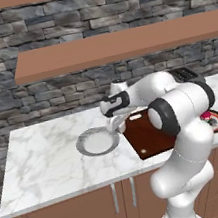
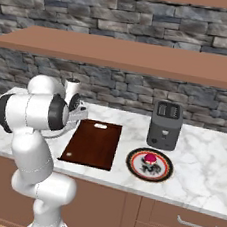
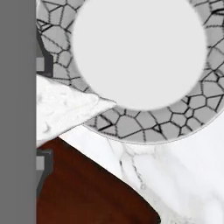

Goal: Move the dessert items from the plates to the tray.

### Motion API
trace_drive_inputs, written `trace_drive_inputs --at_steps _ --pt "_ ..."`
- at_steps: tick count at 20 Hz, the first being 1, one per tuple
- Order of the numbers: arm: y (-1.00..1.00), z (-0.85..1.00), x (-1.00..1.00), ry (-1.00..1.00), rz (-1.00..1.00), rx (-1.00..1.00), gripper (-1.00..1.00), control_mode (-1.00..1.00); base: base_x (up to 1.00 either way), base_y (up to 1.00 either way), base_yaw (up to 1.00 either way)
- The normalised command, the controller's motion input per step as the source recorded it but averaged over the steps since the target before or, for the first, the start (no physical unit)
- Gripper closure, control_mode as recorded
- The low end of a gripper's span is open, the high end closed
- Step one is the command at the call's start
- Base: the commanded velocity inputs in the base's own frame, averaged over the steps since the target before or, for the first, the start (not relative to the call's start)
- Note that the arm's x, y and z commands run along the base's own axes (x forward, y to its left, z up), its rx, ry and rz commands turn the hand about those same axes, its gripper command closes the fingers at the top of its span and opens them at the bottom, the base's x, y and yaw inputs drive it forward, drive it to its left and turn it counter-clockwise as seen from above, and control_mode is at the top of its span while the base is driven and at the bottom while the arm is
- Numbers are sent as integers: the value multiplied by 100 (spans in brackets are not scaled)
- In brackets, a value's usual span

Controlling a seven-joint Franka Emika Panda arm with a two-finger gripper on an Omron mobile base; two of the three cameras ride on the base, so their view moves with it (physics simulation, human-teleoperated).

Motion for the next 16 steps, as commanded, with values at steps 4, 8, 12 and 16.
trace_drive_inputs --at_steps 4,8,12,16 --pt "-100 -22 -14 11 -18 0 100 -100 0 0 0" --pt "-61 -21 -3 3 -8 0 100 -100 0 0 0" --pt "-3 -43 1 2 0 0 100 -100 0 0 0" --pt "-2 -54 0 0 0 0 100 -100 0 0 0"
